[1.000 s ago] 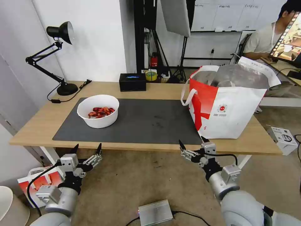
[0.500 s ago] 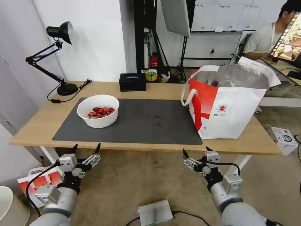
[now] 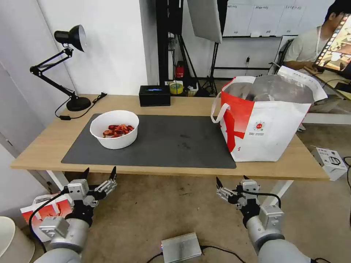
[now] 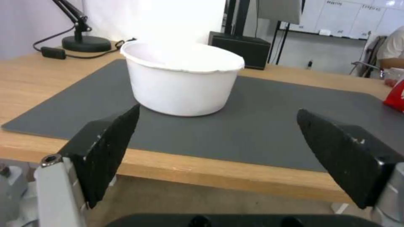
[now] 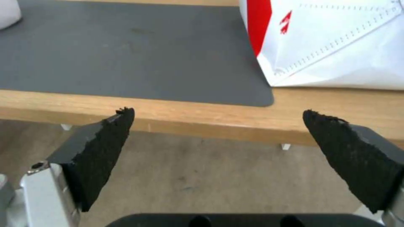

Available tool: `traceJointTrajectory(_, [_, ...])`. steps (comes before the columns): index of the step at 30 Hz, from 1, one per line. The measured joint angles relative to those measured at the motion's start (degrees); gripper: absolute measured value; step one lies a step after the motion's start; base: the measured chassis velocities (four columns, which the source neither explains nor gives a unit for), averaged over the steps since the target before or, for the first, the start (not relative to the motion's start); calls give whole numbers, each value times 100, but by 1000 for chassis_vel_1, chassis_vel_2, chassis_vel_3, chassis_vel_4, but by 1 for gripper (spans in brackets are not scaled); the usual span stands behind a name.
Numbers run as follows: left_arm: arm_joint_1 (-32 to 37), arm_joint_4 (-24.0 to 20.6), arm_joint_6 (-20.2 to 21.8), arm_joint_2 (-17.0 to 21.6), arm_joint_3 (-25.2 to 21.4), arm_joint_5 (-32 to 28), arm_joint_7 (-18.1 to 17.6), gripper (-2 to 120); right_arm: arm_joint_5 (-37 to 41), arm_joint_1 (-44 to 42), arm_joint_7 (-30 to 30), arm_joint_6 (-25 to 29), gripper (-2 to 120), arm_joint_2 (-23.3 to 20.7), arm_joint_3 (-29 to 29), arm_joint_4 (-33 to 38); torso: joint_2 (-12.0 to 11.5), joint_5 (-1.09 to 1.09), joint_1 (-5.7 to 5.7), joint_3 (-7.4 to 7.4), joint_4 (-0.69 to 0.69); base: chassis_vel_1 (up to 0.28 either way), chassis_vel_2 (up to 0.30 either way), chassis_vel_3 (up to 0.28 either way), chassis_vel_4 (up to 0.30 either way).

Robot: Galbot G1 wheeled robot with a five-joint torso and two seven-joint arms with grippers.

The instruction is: Pick up the trash from the table and place it into the takeout bag.

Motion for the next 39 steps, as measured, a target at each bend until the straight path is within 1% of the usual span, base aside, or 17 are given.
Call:
traceJointTrajectory(19, [49,-32,2,22,-51,-15,2,100,-3,-60,43,-13,100,21,-7,5,0,0,0,0,0,0,0,0,0])
traceJointTrajectory(24, [20,-49,12,80,-135,-141,2,100,-5,-59,40,-13,100,21,-7,6,0,0,0,0,0,0,0,0,0])
traceJointTrajectory(26, [-42,-81,91,175,-235,-337,-69,100,-6,-58,39,-13,100,21,-7,6,0,0,0,0,0,0,0,0,0])
traceJointTrajectory(27, [-42,-81,91,175,-235,-337,-69,100,-6,-58,39,-13,100,21,-7,6,0,0,0,0,0,0,0,0,0])
traceJointTrajectory(31, [-203,-98,232,466,-474,-763,-249,100,-6,-57,37,-13,100,21,-7,6,0,-1,0,0,0,0,0,0,0])
traceJointTrajectory(32, [-203,-98,232,466,-474,-763,-249,100,-6,-57,37,-13,100,21,-7,6,0,-1,0,0,0,0,0,0,0])
traceJointTrajectory(33, [-249,-75,263,554,-523,-871,-278,100,-6,-57,37,-13,100,20,-7,6,0,0,0,0,0,0,0,0,0])
traceJointTrajectory(36, [-505,87,389,1027,-683,-1441,-432,100,-7,-57,35,-13,100,21,-7,5,0,0,0,0,1,0,0,0,0])
traceJointTrajectory(37, [-505,87,389,1027,-683,-1441,-432,100,-7,-57,35,-13,100,21,-7,5,0,0,0,0,1,0,0,0,0])
traceJointTrajectory(39, [-762,227,515,1348,-728,-1865,-601,100,-7,-57,34,-13,100,20,-7,5,0,-1,0,0,0,0,0,0,0])
